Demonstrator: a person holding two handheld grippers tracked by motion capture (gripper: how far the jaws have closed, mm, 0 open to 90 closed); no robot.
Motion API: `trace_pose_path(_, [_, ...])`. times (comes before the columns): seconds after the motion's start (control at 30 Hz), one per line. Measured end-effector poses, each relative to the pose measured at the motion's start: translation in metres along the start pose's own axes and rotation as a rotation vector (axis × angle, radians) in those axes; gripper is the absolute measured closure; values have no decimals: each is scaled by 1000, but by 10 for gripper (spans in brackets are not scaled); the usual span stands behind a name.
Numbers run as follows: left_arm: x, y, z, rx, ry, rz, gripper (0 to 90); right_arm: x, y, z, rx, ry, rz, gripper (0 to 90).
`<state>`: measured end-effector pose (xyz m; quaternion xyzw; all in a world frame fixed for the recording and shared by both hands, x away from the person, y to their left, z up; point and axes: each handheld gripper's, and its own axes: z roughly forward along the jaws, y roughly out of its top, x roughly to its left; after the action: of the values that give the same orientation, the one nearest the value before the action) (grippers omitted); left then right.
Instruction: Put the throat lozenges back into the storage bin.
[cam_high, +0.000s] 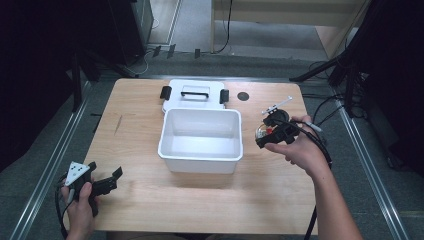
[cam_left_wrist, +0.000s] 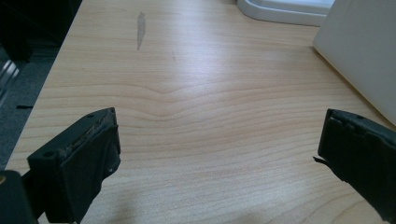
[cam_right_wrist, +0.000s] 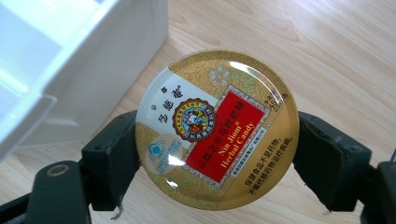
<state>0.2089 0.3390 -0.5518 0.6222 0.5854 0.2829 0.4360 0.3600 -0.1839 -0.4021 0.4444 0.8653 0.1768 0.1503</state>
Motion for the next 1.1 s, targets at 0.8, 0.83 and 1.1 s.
trace_pose_path(0.8, [1, 0, 1, 10, -8, -2, 0, 29, 43, -15, -44, 19, -79, 207])
trace_pose_path(0.83, [1, 0, 1, 11, -7, -1, 0, 33, 46, -15, -48, 25, -85, 207])
trace_pose_path(1.1, [1, 1, 1, 12, -8, -3, 0, 46, 57, -13, -57, 39, -113, 207])
